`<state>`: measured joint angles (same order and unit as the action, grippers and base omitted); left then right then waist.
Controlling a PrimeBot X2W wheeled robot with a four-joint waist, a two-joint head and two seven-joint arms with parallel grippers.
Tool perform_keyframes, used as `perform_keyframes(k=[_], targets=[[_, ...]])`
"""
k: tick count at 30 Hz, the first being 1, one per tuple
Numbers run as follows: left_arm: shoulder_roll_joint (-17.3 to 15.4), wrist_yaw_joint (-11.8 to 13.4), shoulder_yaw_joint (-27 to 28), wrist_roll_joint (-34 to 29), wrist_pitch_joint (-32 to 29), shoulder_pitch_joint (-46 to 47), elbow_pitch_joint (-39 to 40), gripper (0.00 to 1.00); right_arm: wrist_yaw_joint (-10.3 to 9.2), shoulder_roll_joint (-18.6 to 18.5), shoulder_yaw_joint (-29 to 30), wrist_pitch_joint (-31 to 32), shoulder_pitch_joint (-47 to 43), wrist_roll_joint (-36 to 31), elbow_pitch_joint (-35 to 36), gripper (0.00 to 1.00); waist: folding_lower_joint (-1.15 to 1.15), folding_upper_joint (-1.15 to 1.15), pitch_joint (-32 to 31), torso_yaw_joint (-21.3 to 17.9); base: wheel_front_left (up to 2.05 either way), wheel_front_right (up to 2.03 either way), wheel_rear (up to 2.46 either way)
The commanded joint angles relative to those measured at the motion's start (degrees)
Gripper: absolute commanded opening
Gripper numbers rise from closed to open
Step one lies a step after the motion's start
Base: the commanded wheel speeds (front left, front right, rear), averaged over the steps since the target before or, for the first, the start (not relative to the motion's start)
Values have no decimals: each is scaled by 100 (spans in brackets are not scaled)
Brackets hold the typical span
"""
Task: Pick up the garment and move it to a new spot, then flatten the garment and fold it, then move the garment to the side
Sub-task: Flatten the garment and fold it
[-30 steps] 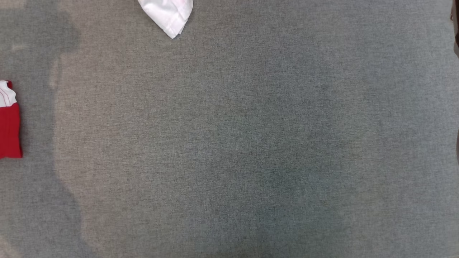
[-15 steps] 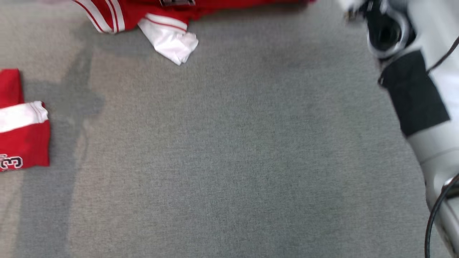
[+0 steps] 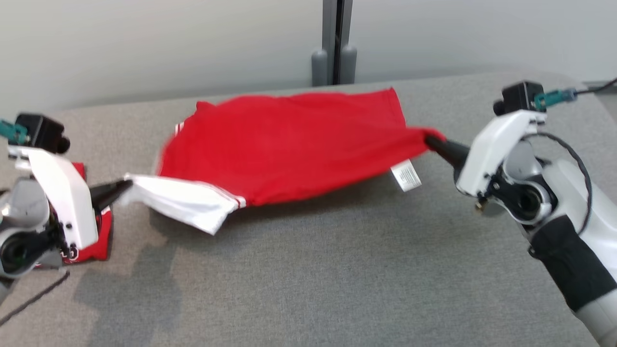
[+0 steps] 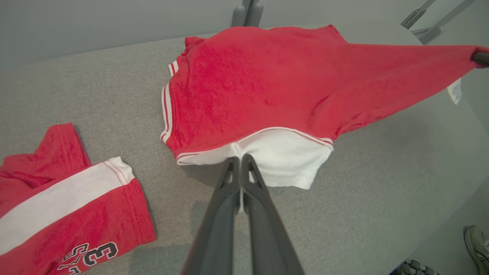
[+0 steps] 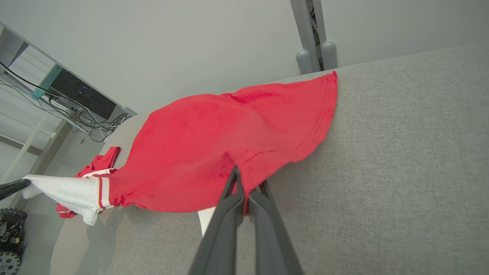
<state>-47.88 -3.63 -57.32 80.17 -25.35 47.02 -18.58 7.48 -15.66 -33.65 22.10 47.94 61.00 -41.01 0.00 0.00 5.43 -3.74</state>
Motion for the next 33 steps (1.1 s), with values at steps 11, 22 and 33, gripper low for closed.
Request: perform_keyframes(k=[11, 22, 33], targets=[[-907, 417, -337, 924, -987, -1109, 1655, 0, 3, -738, -253, 960, -1249, 401, 879, 0, 0, 0, -411, -128, 0, 0, 0], [-1754, 487, -768, 1385, -1481, -1939, 3330, 0, 3, -1416, 59, 2055, -2649, 334, 1945, 0, 0, 0, -487, 17, 0, 0, 0], [-1892, 591, -746, 1422, -1408, -2018, 3560, 0, 2, -1258, 1415, 3243, -3852, -529, 3366, 0, 0, 0, -440, 42, 0, 0, 0]])
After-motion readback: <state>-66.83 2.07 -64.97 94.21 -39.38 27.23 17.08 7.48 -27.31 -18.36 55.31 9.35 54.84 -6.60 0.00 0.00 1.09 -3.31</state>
